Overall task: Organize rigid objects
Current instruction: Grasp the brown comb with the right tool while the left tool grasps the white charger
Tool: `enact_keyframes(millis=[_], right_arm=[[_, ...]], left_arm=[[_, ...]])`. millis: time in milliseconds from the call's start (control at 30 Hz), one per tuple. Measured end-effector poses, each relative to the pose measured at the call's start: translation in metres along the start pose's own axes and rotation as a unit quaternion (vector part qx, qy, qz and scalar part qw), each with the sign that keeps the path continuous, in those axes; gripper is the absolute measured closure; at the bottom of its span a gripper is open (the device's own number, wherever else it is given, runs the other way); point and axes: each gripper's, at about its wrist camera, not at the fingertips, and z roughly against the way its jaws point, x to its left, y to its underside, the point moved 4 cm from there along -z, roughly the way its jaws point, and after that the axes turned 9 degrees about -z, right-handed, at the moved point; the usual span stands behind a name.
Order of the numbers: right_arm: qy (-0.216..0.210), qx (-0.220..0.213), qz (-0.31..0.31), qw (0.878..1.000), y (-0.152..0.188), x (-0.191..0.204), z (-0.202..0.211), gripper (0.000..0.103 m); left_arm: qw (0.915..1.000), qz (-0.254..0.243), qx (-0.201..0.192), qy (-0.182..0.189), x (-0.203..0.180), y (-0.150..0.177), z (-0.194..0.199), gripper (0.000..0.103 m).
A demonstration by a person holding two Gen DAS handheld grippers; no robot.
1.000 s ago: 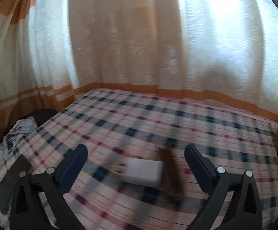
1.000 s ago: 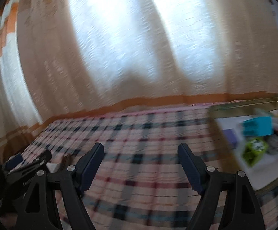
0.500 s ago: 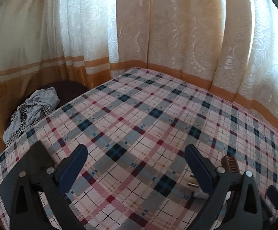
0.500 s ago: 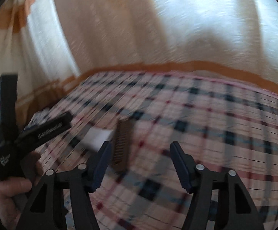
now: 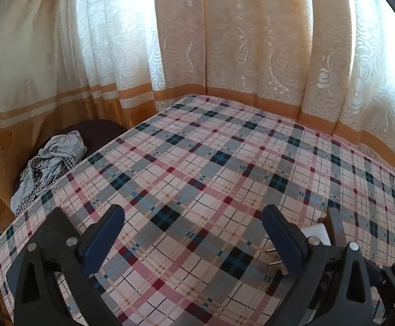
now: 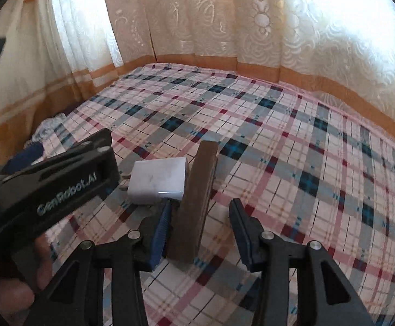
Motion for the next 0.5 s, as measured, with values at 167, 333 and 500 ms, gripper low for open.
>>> enact_keyframes(millis=[167,333,500], right_arm=[[0.01,-0.001,0.005,1.0,-0.002,-0.011,0.001,0.085],[0.023,-0.01,0.011,1.0,0.005,-0.026,0.011,0.086],[0.015,-0.046,-0.042,0.998,0.015,-0.059,0.04,0.086]], left_arm=[[0.9999,-0.003,-0.002,0.011,0.0,-0.001,-0.001,0.001],[0.9981,-0.028,-0.035,0.043,-0.006,-0.005,0.009,0.001],[0.987,-0.138,-0.07,0.043,-0.034,-0.008,0.02,0.001]])
